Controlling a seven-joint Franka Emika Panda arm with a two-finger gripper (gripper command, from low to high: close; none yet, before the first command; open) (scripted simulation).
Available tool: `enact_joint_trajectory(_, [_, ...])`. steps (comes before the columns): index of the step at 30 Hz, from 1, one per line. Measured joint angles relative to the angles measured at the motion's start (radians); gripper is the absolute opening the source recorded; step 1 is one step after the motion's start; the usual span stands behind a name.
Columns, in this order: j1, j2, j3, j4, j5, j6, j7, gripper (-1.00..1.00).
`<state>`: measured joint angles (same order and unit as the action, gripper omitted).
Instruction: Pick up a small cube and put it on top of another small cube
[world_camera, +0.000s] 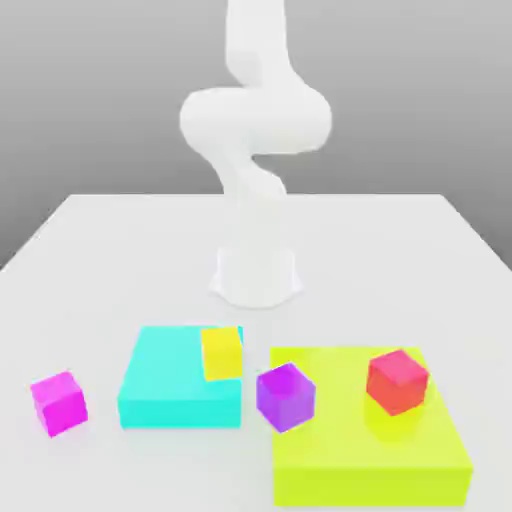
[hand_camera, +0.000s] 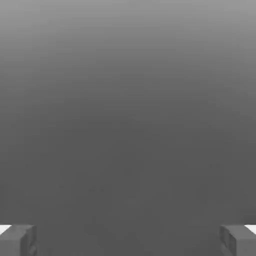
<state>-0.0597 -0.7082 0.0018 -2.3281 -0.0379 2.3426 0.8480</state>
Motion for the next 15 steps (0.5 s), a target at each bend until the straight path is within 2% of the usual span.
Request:
enact_joint_trajectory(9, [-0.192, 0.335, -0.046, -0.101, -0.111, 0.152, 0.155, 0.0])
enact_joint_trajectory(15, [-0.282, 0.551, -0.122, -0.168, -0.121, 0.256, 0.211, 0.0])
